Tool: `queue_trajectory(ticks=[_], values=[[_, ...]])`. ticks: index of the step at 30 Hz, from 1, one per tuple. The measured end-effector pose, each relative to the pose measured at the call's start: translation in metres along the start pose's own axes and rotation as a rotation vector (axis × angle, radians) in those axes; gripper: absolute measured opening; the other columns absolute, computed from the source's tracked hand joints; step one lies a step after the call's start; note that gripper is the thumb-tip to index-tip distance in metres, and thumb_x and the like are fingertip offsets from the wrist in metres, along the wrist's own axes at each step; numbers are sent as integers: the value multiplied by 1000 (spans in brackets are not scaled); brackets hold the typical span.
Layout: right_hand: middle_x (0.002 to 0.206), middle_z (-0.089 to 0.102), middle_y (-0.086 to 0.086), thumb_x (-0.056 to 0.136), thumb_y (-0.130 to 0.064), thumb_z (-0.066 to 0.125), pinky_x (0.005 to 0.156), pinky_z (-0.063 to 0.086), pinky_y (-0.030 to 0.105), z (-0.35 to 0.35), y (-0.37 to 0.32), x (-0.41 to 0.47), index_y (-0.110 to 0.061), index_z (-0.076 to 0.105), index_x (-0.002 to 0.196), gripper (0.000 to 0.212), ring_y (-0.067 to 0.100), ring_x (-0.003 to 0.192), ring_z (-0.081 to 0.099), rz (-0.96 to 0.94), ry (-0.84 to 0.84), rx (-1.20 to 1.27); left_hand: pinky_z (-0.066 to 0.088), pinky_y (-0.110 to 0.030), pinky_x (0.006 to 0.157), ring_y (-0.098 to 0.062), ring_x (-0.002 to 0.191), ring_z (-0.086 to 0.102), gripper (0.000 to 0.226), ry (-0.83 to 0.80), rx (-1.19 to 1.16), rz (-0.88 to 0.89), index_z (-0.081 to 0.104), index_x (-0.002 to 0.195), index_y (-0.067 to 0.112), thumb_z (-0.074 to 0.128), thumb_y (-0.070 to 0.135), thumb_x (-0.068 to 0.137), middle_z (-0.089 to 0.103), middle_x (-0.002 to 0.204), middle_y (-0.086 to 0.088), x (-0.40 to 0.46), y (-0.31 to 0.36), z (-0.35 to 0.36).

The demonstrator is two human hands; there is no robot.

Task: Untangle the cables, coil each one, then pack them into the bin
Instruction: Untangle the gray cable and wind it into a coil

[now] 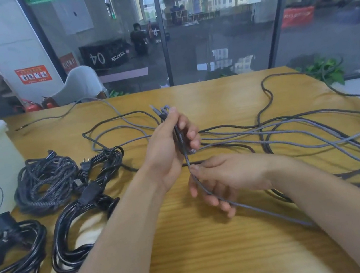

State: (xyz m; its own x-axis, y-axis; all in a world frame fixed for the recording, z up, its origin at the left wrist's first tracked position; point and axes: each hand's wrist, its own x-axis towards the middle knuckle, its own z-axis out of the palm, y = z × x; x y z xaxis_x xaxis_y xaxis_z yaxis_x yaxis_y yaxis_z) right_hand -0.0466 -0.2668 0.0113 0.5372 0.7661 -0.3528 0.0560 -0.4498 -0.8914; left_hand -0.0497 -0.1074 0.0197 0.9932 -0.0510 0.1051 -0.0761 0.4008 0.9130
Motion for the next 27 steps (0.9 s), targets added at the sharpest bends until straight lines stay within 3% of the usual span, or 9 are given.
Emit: queue_trajectory(ticks=[5, 8, 13, 18, 21, 24, 27], values=[[62, 46, -4, 108, -57, 33, 44, 42, 23, -3, 4, 7, -13, 60, 89, 55, 13, 49, 42, 43, 112, -123, 22, -25, 49, -11, 48, 20, 43, -70, -24, -27, 37, 74, 20, 32, 40, 112, 24, 61, 5, -4, 7, -2], [57, 44, -9, 104, -64, 36, 46, 34, 23, -9, 3, 6, -18, 59, 83, 56, 11, 46, 39, 74, 186, -288, 9, -29, 51, -11, 48, 12, 46, -121, 10, -80, 34, 70, 22, 33, 41, 112, 17, 59, 6, -6, 10, -4], [60, 42, -11, 103, -59, 47, 50, 34, 22, -43, 4, -15, -21, 59, 78, 47, 11, 53, 39, 131, 100, -438, 9, -27, 46, -9, 45, 11, 48, -187, 120, -160, 32, 65, 25, 34, 40, 111, 17, 53, 9, -6, 14, -7], [68, 37, -2, 103, -42, 57, 56, 35, 24, -88, 10, -50, -18, 66, 81, 33, 15, 60, 33, 102, 83, -311, 9, -25, 46, -8, 43, 12, 50, -147, 122, -157, 33, 62, 26, 34, 39, 110, 17, 51, 10, -8, 24, -14], [68, 41, -2, 95, -49, 63, 61, 45, 26, -100, 14, -60, -17, 70, 86, 34, 17, 62, 39, 162, 119, -298, 9, -26, 46, -7, 42, 14, 50, -172, 136, -153, 32, 63, 25, 34, 39, 110, 16, 51, 10, -9, 23, -10], [64, 53, -1, 81, -68, 67, 66, 51, 31, -103, 16, -63, -14, 69, 81, 54, 18, 60, 50, 301, 265, -441, 10, -27, 47, -8, 44, 12, 49, -218, 169, -164, 31, 63, 25, 33, 39, 111, 14, 53, 9, -11, 20, -3], [56, 53, -3, 65, -91, 61, 62, 43, 32, -105, 10, -59, -16, 59, 63, 75, 20, 56, 52, 435, 641, -651, 10, -27, 47, -11, 47, 9, 49, -232, 179, -164, 30, 63, 25, 33, 39, 111, 16, 52, 10, -11, 19, 0]])
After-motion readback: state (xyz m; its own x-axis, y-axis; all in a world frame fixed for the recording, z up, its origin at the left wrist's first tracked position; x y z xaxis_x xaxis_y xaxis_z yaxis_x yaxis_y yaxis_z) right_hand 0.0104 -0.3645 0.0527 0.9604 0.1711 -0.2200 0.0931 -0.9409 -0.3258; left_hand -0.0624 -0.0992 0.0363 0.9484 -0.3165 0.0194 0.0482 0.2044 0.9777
